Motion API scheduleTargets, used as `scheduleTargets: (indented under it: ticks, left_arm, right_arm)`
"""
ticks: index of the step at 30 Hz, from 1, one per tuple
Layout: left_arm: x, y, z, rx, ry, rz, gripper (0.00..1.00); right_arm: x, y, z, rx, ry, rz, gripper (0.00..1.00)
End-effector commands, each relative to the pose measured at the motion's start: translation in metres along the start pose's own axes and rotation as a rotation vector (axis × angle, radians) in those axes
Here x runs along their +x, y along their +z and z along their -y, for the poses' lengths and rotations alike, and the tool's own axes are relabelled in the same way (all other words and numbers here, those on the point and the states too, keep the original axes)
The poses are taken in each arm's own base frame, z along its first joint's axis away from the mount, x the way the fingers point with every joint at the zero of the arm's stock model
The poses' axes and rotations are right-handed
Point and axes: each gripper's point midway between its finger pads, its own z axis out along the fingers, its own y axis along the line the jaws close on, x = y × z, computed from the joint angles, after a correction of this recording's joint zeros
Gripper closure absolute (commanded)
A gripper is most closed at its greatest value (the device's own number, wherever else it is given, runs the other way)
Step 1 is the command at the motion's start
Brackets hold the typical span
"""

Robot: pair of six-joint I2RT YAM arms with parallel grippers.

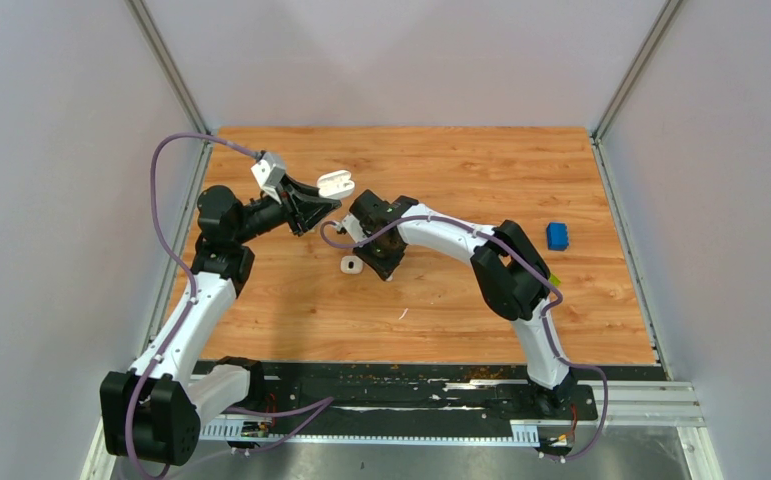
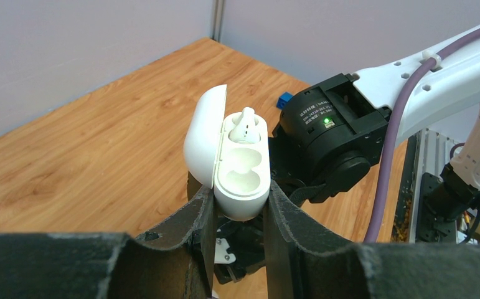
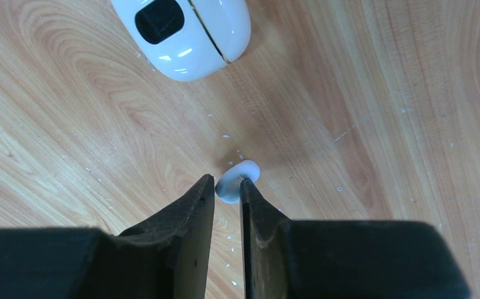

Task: Insert the wireless bluetooth earbuds into the charging case
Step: Pick up the earbud from the center of the board.

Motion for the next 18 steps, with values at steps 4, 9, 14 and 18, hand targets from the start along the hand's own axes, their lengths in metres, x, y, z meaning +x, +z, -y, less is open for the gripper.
scheduleTargets:
  ticks: [4, 9, 14, 18]
  left_arm:
    - [-0.007, -0.001, -0.001, -0.008, 0.027, 0.024, 1.0]
    - [-0.006, -0.001, -0.002, -0.007, 0.02, 0.026, 1.0]
    - [-0.005, 0.001, -0.003, -0.007, 0.012, 0.027, 1.0]
    - [-0.005, 0.001, -0.004, -0.007, 0.009, 0.026, 1.0]
  right_arm:
    - [-0.005, -0.003, 0.026, 0.129, 0.008, 0.016, 0.8]
    - [-0.01, -0.013, 0.039, 0.179, 0.018, 0.037, 0.78]
    - [-0.009, -0.012, 0.042, 0.161, 0.032, 0.04, 0.78]
    - [-0.01, -0.012, 0.04, 0.135, 0.034, 0.047, 0.79]
